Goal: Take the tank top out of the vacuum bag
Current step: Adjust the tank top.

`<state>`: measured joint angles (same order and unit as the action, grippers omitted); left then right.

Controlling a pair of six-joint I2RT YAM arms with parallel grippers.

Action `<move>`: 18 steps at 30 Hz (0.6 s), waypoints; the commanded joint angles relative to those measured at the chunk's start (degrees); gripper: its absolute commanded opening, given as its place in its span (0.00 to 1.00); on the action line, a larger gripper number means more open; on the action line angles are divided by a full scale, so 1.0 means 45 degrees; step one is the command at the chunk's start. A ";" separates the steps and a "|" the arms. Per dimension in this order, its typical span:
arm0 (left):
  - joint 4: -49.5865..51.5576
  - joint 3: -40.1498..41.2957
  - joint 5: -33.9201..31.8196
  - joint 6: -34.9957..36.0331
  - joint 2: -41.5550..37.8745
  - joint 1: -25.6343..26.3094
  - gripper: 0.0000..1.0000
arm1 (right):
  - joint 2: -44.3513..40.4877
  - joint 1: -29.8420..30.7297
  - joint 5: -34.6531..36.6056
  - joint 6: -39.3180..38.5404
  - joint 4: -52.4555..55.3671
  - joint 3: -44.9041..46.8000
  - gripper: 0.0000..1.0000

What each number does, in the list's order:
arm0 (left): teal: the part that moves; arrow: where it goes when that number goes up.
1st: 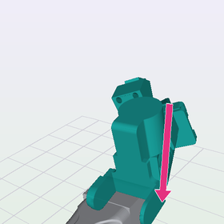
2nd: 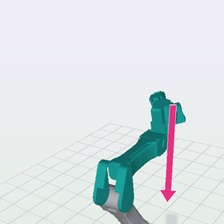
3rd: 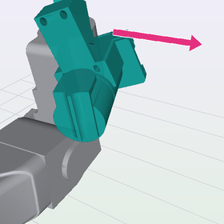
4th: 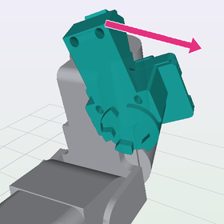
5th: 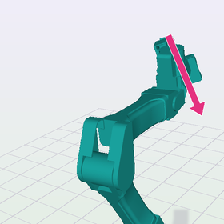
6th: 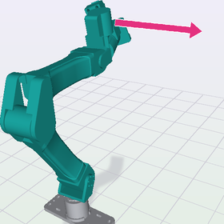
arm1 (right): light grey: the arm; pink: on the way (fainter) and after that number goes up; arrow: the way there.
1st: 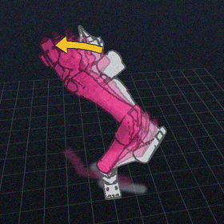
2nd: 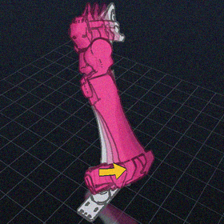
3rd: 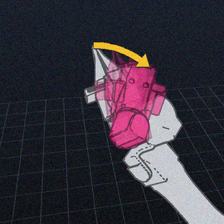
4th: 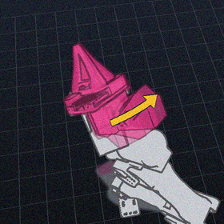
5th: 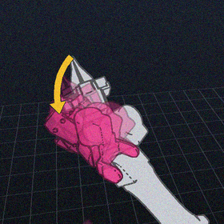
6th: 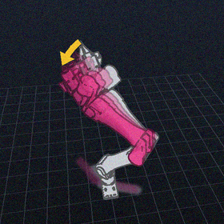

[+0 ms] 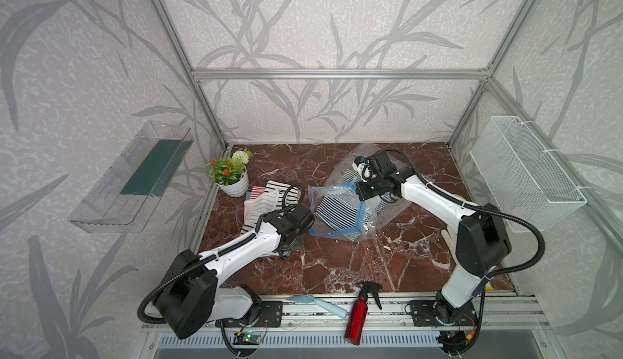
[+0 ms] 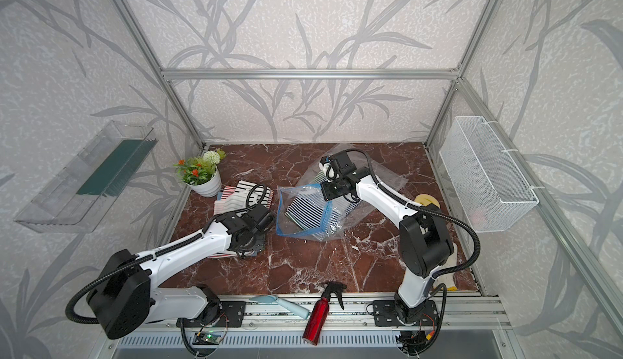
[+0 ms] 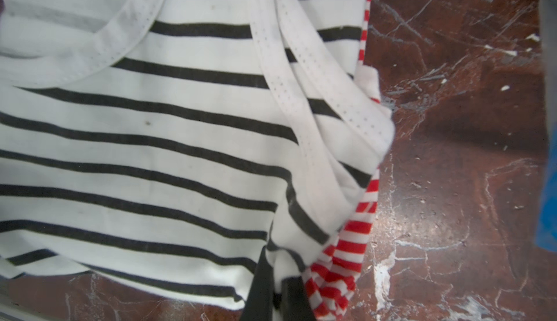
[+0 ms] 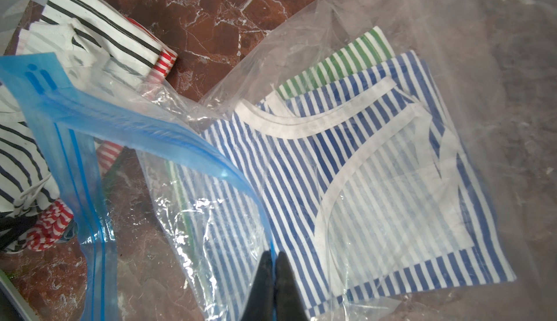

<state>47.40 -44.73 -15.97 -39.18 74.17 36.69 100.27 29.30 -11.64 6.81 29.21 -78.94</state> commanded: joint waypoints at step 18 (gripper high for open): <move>0.0286 -0.0484 0.0751 0.0545 -0.0621 -0.0083 0.33 | -0.0342 0.0017 -0.0397 0.0041 0.0189 0.0081 0.00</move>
<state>49.08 -46.37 -13.72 -37.34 71.05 36.62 100.25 29.32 -13.02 6.85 29.17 -78.94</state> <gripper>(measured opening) 0.311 0.048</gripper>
